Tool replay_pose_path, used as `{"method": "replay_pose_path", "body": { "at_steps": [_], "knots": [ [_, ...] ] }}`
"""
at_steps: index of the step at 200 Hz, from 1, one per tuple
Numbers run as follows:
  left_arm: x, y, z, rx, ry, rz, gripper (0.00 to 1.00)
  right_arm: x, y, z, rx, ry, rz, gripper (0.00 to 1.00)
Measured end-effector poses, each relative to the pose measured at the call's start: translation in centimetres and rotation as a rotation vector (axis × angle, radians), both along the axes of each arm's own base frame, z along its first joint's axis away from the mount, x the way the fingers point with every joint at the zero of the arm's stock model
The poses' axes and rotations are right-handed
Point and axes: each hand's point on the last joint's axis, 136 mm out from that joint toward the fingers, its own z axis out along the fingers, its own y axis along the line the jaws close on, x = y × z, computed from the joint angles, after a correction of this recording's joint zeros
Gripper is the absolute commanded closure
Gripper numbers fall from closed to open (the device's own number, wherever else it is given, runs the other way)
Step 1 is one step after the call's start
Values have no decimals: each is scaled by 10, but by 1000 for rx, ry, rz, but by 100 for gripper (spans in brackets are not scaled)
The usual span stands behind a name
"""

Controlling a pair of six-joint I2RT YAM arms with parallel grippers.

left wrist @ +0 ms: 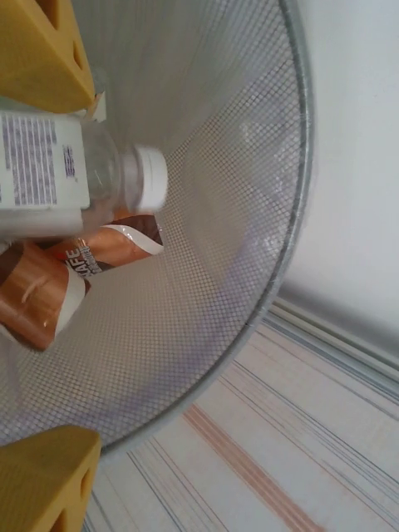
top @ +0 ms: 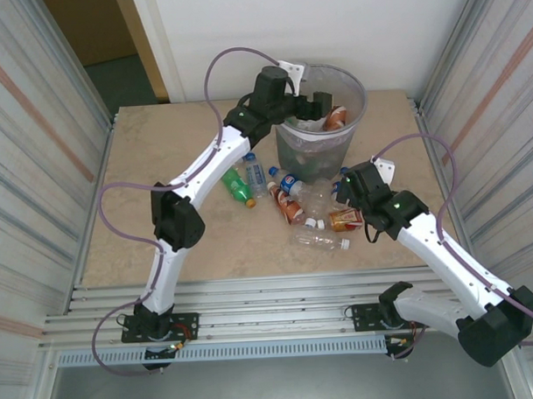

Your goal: Put the plastic bottles in the bin

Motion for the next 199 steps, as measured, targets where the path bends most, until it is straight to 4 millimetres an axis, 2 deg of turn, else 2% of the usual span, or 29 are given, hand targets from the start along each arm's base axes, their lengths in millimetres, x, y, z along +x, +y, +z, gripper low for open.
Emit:
{"method": "replay_pose_path", "body": {
  "at_steps": [61,83,106,128,146,168,199],
  "knots": [
    [-2,6,15,0,-33,0,1,-9,-5,-7,-8,40,-12,2],
    [-14,16,29,12,-51,-7,1,-13,-8,-12,8,72,-23,2],
    [-35,33,68,-7,-106,-8,1,-18,-14,-20,17,117,-38,2],
    [-61,58,113,-42,-178,-3,1,-20,-12,-26,31,145,-33,2],
    [-80,82,135,-60,-221,15,1,-22,-10,-30,45,161,-29,2],
    [-95,109,137,-54,-245,59,1,-24,-11,-36,58,182,-34,2],
    [-106,142,114,-16,-225,134,1,-29,-17,-49,70,222,-52,2]
  ]
}}
